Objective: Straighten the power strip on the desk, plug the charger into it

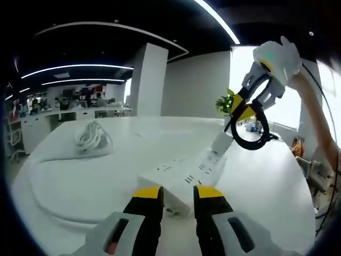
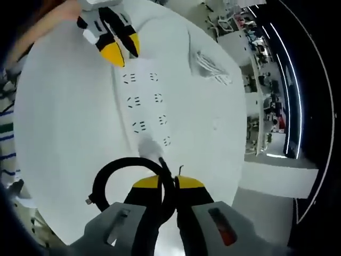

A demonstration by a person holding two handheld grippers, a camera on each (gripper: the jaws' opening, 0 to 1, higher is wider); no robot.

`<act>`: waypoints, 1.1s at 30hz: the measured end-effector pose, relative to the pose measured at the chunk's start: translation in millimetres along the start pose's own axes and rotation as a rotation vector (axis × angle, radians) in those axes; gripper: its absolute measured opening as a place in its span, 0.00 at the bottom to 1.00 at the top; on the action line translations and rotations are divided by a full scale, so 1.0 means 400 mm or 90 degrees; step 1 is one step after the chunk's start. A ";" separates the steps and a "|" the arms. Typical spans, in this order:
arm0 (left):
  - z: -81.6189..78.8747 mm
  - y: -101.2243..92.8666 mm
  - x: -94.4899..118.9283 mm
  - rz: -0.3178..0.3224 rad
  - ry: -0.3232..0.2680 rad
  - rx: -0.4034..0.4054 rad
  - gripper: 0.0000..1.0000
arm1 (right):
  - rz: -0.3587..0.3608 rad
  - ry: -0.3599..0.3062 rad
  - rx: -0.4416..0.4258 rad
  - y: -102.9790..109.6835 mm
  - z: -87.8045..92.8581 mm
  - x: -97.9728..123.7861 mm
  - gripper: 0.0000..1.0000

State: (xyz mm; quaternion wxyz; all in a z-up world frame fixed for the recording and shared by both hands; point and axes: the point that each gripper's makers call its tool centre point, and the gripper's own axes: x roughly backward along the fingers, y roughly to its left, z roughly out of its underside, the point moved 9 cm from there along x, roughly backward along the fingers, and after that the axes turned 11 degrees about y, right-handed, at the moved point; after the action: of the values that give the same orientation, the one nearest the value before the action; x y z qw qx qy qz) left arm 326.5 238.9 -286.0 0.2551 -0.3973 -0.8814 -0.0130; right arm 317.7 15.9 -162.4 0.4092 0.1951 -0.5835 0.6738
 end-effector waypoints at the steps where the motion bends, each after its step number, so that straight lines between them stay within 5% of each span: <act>1: -0.001 0.002 0.000 0.000 0.001 0.000 0.22 | 0.009 0.011 0.011 0.005 -0.014 0.006 0.08; 5: -0.002 0.006 0.000 0.000 0.001 0.001 0.22 | 0.020 0.030 0.035 0.013 -0.030 0.007 0.08; 9: 0.002 0.006 -0.001 -0.001 0.005 0.002 0.22 | 0.014 0.045 0.013 0.002 0.004 -0.012 0.08; 12: 0.002 0.005 0.000 0.001 0.004 0.002 0.22 | 0.003 0.021 -0.006 -0.003 0.019 -0.017 0.08; 21: 0.004 0.003 -0.001 0.000 0.006 0.002 0.22 | 0.033 0.045 0.052 0.016 -0.037 0.003 0.07; 30: 0.007 -0.002 -0.002 0.005 0.007 0.000 0.22 | 0.004 0.020 -0.006 -0.010 0.016 -0.030 0.08; 33: 0.007 -0.002 -0.002 0.005 0.008 -0.001 0.22 | 0.026 0.046 0.040 -0.004 -0.012 -0.020 0.07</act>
State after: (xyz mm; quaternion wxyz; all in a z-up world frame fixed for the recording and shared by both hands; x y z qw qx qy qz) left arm 325.1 238.2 -288.7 0.2606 -0.4007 -0.8782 -0.0153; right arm 324.8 17.9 -168.4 0.4095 0.1713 -0.5508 0.7068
